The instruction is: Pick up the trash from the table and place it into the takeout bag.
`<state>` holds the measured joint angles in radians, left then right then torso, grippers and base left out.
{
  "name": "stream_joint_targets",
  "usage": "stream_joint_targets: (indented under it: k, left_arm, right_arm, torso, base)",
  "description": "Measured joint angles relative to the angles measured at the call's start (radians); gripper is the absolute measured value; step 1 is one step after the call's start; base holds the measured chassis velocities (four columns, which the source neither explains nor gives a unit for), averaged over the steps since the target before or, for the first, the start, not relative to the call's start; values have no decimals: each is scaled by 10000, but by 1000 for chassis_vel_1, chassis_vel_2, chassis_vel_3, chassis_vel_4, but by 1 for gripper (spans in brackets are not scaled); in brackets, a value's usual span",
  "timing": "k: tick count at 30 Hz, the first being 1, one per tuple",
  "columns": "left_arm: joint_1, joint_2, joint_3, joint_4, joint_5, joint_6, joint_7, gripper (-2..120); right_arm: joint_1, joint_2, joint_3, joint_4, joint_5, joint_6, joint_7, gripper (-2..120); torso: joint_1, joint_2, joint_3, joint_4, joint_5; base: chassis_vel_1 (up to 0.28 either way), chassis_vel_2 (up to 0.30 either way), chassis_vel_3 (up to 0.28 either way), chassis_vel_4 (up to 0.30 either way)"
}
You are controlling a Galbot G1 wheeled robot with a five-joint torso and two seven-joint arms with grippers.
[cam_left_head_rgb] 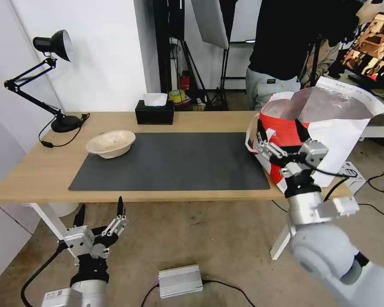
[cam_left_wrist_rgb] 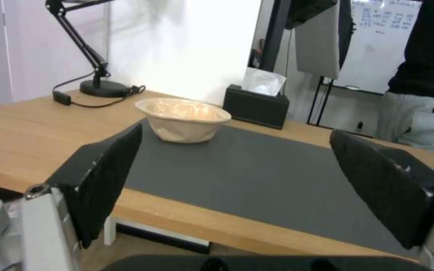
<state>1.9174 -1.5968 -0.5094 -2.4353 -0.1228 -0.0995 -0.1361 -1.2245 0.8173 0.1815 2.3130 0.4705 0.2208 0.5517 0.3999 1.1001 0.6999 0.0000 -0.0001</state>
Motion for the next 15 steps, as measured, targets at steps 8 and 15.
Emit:
stream_joint_targets:
  k: [8, 15]
  left_arm:
    - [3, 0, -5, -2, -1, -17, -6, 100]
    - [-4, 0, 26, 26, 5, -21, -9, 100]
  right_arm:
    - [-1079, 361, -40, 96, -603, 86, 138, 100]
    - [-1963, 635, -451, -98, -1710, 138, 485, 100]
  torso:
    - [0, 0, 0, 0, 0]
    - [0, 0, 0, -1, 1]
  base:
    - [0, 0, 0, 0]
    - [0, 0, 0, 0]
